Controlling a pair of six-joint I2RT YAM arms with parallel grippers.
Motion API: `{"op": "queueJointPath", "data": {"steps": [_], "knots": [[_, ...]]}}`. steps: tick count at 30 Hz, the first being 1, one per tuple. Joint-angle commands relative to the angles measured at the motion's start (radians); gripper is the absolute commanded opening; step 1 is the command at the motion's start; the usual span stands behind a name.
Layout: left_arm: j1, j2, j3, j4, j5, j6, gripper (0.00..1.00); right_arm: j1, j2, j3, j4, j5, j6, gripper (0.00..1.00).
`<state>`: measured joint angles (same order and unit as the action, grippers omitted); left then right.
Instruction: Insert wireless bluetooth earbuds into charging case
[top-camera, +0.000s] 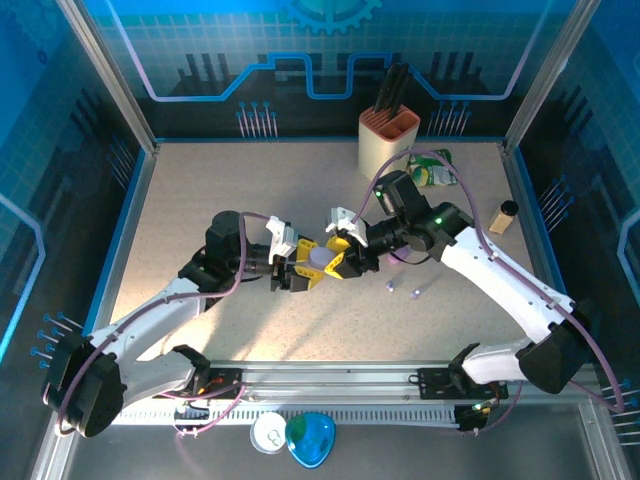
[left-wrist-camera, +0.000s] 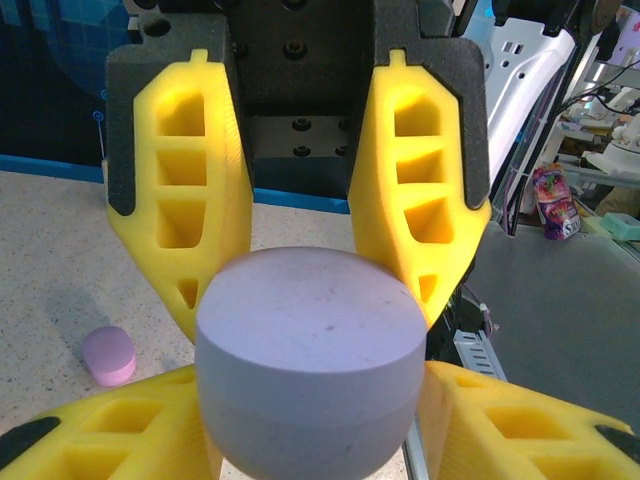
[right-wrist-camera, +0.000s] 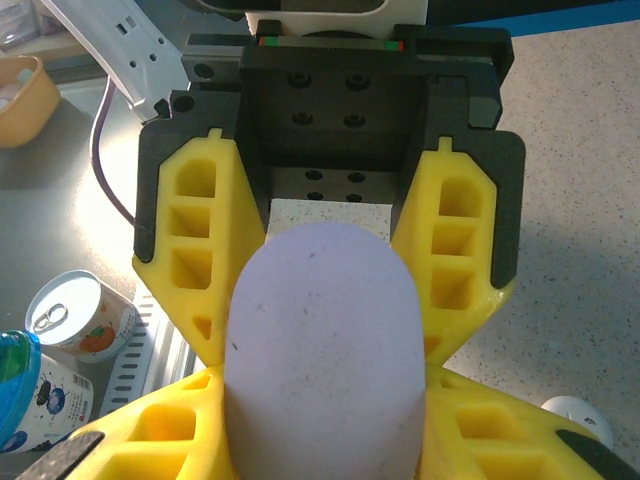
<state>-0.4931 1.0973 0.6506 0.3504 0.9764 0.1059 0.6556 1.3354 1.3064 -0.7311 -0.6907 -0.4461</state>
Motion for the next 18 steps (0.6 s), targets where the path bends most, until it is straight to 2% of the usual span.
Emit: {"op": "queueJointPath", "data": {"steps": [1,5,12,18], "knots": [[-0.01,-0.027,-0.009,0.076,0.016,0.0,0.52,0.013,0.017,-0.001,-0.014,-0.013,-0.008,0.37],[-0.009,-0.027,-0.01,0.077,0.012,-0.003,0.53,0.015,0.019,0.004,-0.022,-0.017,-0.012,0.37],[-0.01,-0.025,-0.008,0.078,-0.003,-0.015,0.61,0.017,0.024,0.005,-0.029,-0.014,-0.019,0.37],[-0.01,-0.024,-0.005,0.066,-0.019,-0.014,0.56,0.018,0.018,0.005,-0.035,-0.019,-0.023,0.37]]}}
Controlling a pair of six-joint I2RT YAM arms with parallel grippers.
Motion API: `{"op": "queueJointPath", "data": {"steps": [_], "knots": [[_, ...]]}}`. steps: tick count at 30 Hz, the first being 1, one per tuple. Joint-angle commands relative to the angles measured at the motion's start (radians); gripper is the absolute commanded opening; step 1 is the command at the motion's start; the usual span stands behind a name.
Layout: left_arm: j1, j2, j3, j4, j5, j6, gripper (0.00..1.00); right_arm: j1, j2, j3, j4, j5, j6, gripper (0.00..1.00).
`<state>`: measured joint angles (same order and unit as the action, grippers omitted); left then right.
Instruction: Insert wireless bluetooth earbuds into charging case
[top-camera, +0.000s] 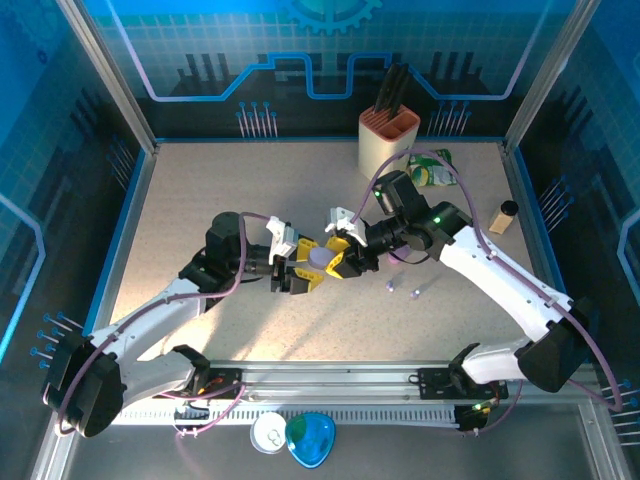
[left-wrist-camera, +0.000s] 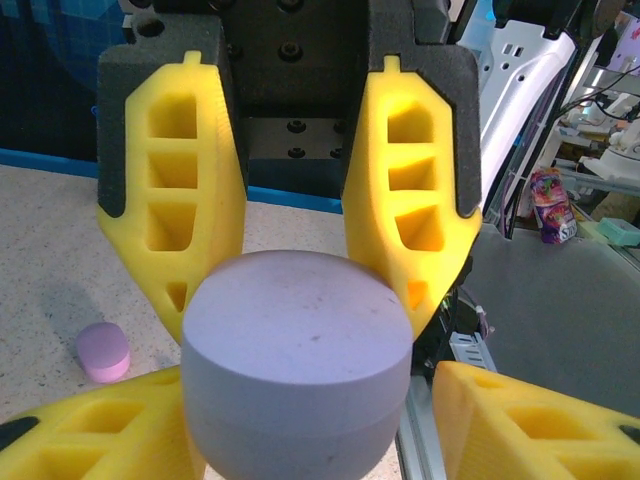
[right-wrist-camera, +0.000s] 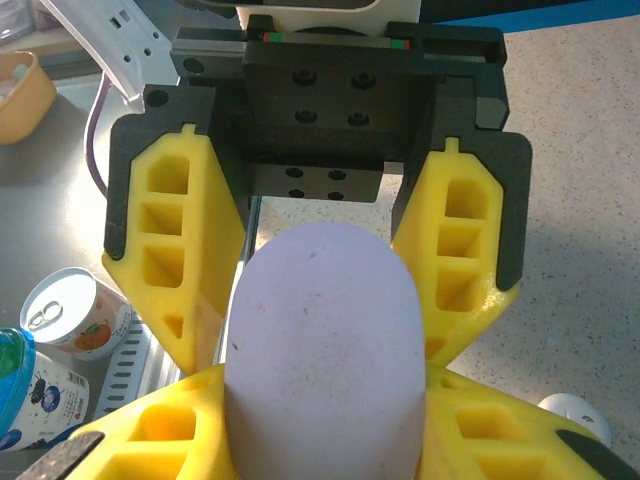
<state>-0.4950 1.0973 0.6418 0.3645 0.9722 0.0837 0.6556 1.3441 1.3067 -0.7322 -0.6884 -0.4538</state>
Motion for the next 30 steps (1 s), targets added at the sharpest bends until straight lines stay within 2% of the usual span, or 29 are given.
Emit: {"op": "queueJointPath", "data": {"steps": [1,9,13,20,28,30], "knots": [[-0.008,-0.024,0.004,0.051,-0.019,0.007,0.54,0.019,0.01,0.005,-0.036,-0.021,-0.017,0.37],[-0.007,-0.016,0.006,0.036,-0.054,0.02,0.67,0.019,-0.008,-0.003,-0.039,-0.034,-0.022,0.37],[-0.007,-0.016,0.007,0.031,-0.058,0.024,0.67,0.019,-0.012,-0.004,-0.038,-0.039,-0.022,0.37],[-0.008,-0.014,0.016,0.005,-0.029,0.033,0.47,0.019,-0.016,-0.007,-0.026,-0.037,-0.017,0.37],[-0.007,-0.021,0.017,-0.001,0.003,0.036,0.27,0.012,-0.027,-0.014,-0.024,-0.046,-0.021,0.38],[-0.007,-0.022,0.016,0.002,0.008,0.036,0.25,0.011,-0.031,-0.018,-0.019,-0.049,-0.017,0.38]]}}
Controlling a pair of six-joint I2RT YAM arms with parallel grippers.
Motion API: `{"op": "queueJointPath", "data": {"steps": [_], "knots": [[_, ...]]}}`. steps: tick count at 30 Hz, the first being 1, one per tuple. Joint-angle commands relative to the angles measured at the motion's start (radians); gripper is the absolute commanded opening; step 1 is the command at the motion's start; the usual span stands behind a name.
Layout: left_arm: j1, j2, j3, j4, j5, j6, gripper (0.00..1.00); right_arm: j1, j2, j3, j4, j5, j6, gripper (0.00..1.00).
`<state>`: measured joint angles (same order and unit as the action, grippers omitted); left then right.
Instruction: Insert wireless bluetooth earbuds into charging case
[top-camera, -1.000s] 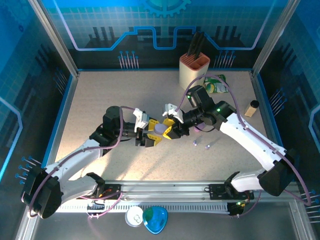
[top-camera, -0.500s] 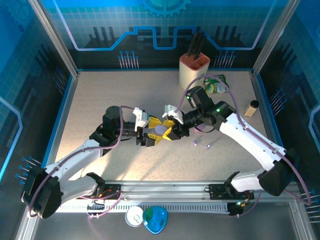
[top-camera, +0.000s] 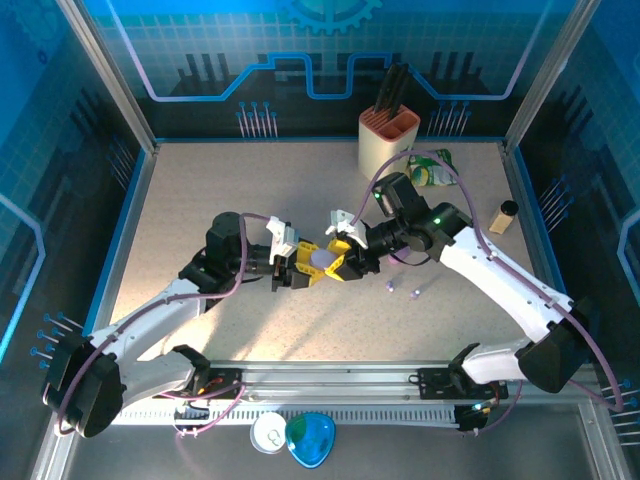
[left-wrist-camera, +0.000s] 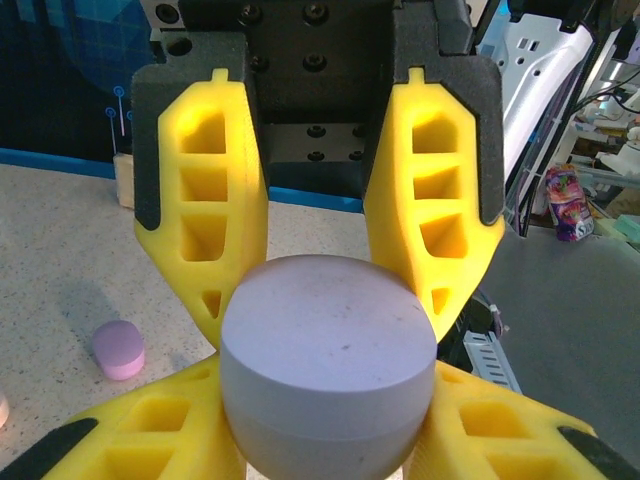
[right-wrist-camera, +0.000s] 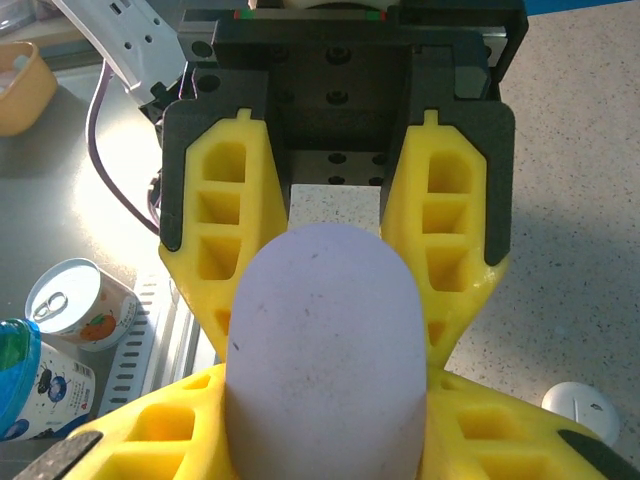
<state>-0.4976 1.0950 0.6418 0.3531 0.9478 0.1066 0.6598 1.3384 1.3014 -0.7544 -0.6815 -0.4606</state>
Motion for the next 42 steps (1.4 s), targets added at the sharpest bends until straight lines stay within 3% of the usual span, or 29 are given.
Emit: {"op": "queueJointPath", "data": {"steps": [1,4,9,15,22,42], "knots": [[-0.004,-0.021,0.018,0.016,0.032,0.013,0.24,0.007,-0.027,-0.013,0.007,-0.056,-0.008,0.38],[-0.005,-0.021,0.017,0.017,0.034,0.009,0.23,0.006,-0.03,-0.017,0.015,-0.053,-0.004,0.42],[-0.005,-0.026,0.014,0.032,0.032,0.001,0.22,-0.004,-0.052,-0.048,0.076,-0.021,0.029,0.62],[-0.004,-0.027,0.012,0.031,0.029,0.004,0.22,-0.037,-0.082,-0.084,0.163,0.008,0.107,0.74],[-0.004,-0.026,0.016,0.023,0.041,0.005,0.22,-0.066,-0.1,-0.108,0.243,0.096,0.191,0.77],[-0.005,0.003,0.001,0.086,0.024,-0.012,0.23,-0.143,-0.181,-0.182,0.405,0.19,0.354,0.8]]}}
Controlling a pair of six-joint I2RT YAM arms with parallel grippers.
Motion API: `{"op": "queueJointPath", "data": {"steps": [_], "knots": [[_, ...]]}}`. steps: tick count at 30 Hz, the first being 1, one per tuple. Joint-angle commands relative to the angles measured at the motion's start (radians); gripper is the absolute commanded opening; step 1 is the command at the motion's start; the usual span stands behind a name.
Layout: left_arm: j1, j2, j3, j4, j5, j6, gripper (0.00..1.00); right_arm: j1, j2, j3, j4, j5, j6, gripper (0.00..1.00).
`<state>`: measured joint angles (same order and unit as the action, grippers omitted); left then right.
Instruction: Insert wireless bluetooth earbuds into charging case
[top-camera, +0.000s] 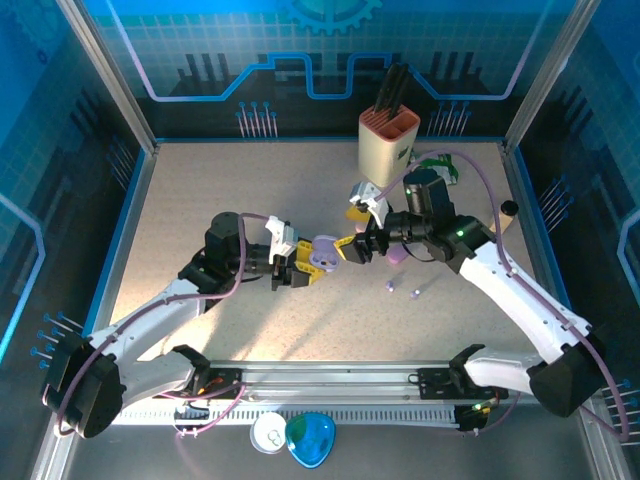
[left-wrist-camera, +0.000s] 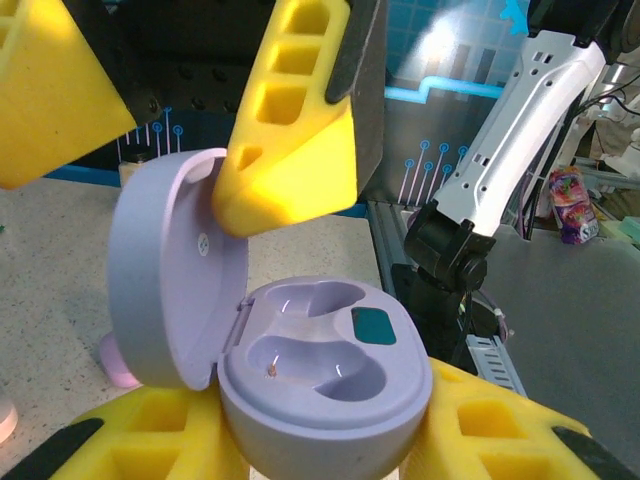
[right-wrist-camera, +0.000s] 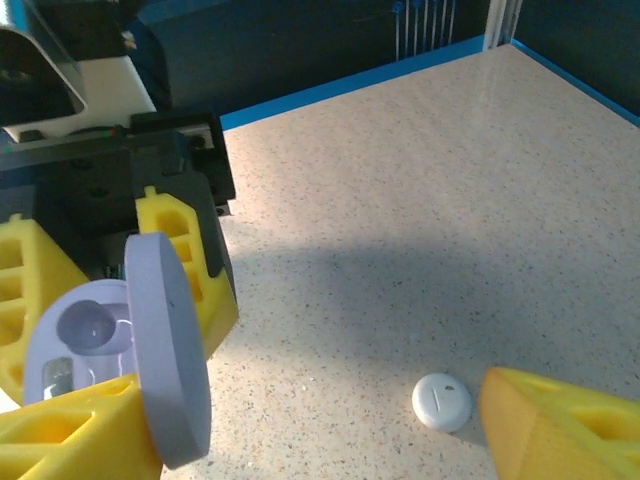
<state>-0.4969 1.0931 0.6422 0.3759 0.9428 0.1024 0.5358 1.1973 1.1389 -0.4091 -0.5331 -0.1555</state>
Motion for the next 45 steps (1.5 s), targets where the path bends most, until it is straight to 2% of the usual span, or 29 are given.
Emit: {"op": "queueJointPath", "data": {"steps": [1,6,9,13,18,22,25,29,31,34,38,41,45], "knots": [[-0.006,0.011,-0.003,0.081,0.023,-0.014,0.23,-0.024,-0.058,-0.035,0.084,0.045,0.065,0.8],[-0.005,0.033,-0.026,0.152,-0.03,-0.031,0.24,-0.065,-0.155,-0.124,0.209,0.067,0.181,0.8],[-0.005,0.036,-0.039,0.195,-0.057,-0.045,0.24,-0.124,-0.2,-0.172,0.225,0.125,0.247,0.87],[-0.004,0.026,-0.054,0.229,-0.092,-0.051,0.24,-0.208,-0.209,-0.219,0.143,0.297,0.43,0.78],[-0.004,0.003,-0.073,0.237,-0.122,-0.048,0.25,-0.262,-0.135,-0.232,-0.053,0.38,0.505,0.76],[-0.005,-0.003,-0.081,0.234,-0.123,-0.049,0.26,-0.263,-0.026,-0.247,-0.153,0.332,0.524,0.75],[-0.005,-0.002,-0.079,0.237,-0.119,-0.047,0.26,-0.254,0.076,-0.254,-0.181,0.308,0.549,0.7],[-0.004,0.001,-0.076,0.233,-0.115,-0.047,0.25,-0.225,0.195,-0.293,-0.168,0.324,0.589,0.68],[-0.004,-0.001,-0.077,0.227,-0.114,-0.047,0.25,-0.196,0.243,-0.286,-0.177,0.378,0.604,0.65],[-0.004,-0.008,-0.081,0.222,-0.115,-0.046,0.25,-0.131,0.31,-0.251,-0.241,0.533,0.614,0.6],[-0.004,-0.017,-0.087,0.209,-0.132,-0.036,0.25,-0.02,0.388,-0.176,-0.345,0.801,0.669,0.58],[0.017,-0.058,-0.082,0.106,-0.182,0.017,0.26,0.054,0.435,-0.136,-0.391,0.926,0.72,0.58],[0.085,-0.11,-0.122,0.109,-0.204,-0.008,0.26,0.134,0.513,-0.077,-0.455,1.025,0.775,0.57]]}}
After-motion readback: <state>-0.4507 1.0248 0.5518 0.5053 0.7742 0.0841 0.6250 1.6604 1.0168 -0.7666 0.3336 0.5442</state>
